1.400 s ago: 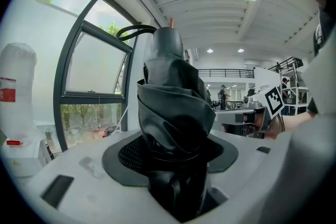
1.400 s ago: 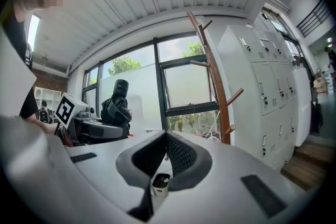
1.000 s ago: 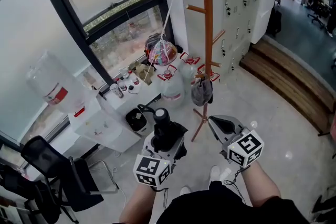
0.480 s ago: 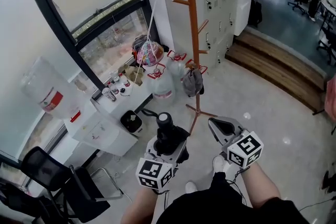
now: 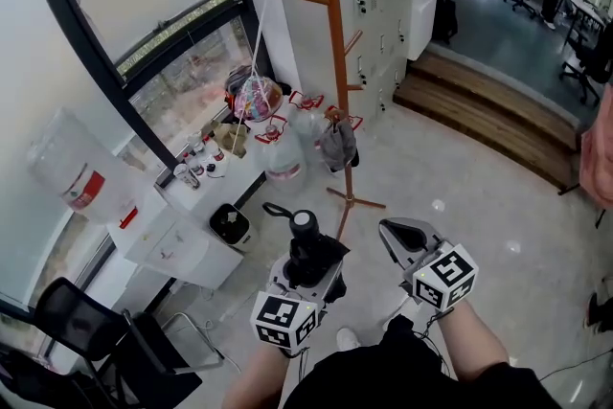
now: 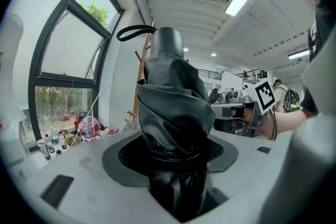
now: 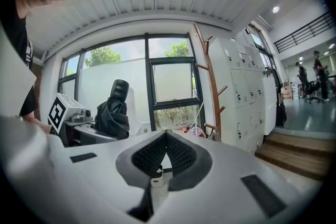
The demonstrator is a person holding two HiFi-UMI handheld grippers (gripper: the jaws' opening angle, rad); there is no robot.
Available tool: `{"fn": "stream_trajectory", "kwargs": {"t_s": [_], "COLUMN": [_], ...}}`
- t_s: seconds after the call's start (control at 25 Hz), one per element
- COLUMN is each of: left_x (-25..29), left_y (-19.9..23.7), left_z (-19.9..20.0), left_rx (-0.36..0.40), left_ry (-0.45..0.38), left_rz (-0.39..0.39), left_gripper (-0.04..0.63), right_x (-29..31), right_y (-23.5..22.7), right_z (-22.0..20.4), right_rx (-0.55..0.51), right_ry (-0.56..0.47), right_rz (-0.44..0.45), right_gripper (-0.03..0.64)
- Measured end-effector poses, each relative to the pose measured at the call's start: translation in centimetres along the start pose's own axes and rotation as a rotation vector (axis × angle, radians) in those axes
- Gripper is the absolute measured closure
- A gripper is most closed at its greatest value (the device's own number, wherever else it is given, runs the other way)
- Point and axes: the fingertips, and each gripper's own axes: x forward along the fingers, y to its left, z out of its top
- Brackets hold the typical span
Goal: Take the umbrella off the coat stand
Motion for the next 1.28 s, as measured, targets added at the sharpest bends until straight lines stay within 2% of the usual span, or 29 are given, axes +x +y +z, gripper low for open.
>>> {"fn": "stream_trajectory", "kwargs": {"t_s": [1.28], "left_x": [0.0], "left_y": [-1.9], "left_z": [-0.1], "left_rx": [0.024], "left_ry": [0.002], "left_rz": [-0.019], "left_gripper": [0.337], "right_x": [-2.0], "right_y": [0.2], "right_z": [-0.7], "right_rx": [-0.002], "right_ry": [0.002], "right_rz": [-0.013], "right_gripper": [0.563]}}
